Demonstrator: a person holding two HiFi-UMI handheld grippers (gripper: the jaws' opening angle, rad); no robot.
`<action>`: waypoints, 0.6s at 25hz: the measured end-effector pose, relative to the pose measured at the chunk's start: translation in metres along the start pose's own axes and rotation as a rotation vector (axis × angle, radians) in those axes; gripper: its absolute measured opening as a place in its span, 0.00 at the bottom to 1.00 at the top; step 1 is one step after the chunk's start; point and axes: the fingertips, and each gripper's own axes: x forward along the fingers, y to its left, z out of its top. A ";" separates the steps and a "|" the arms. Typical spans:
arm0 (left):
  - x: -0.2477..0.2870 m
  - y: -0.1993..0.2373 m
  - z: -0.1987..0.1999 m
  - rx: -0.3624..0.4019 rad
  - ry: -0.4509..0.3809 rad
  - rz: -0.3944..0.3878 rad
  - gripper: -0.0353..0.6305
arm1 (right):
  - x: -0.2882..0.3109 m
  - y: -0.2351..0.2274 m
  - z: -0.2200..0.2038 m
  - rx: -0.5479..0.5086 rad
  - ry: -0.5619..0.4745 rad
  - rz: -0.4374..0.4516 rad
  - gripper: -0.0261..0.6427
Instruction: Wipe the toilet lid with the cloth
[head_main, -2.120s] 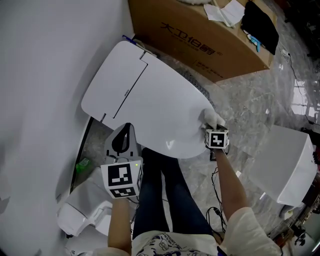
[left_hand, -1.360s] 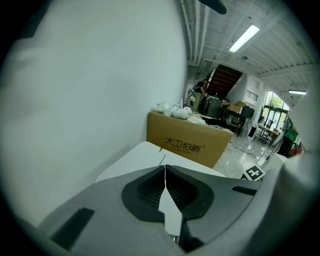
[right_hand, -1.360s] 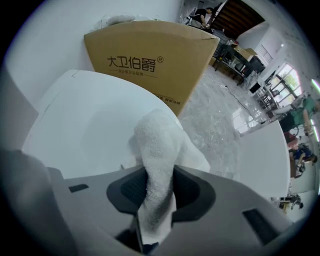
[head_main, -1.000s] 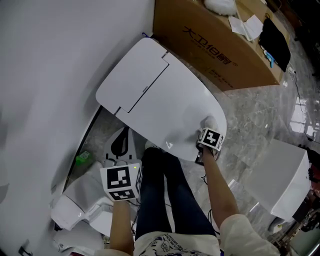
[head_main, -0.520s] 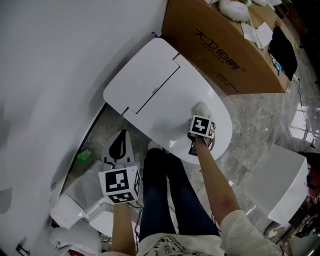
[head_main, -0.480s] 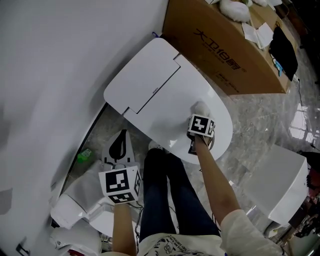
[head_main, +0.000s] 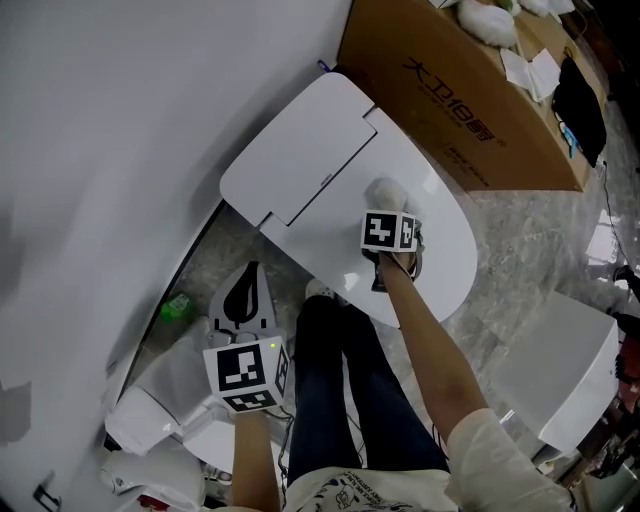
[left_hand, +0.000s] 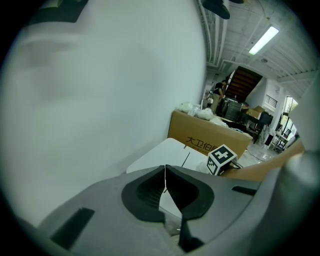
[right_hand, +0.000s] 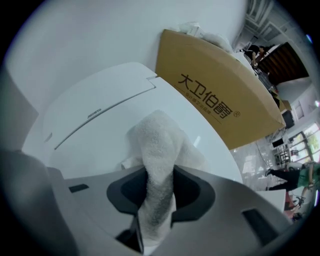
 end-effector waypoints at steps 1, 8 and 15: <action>-0.001 0.002 -0.001 -0.002 0.000 0.003 0.07 | 0.000 0.005 0.004 -0.015 -0.007 0.003 0.20; -0.004 0.013 -0.003 -0.011 -0.004 0.024 0.07 | -0.004 0.040 0.032 -0.138 -0.049 0.035 0.20; -0.007 0.018 -0.007 -0.016 -0.002 0.036 0.07 | -0.008 0.066 0.047 -0.291 -0.089 0.045 0.20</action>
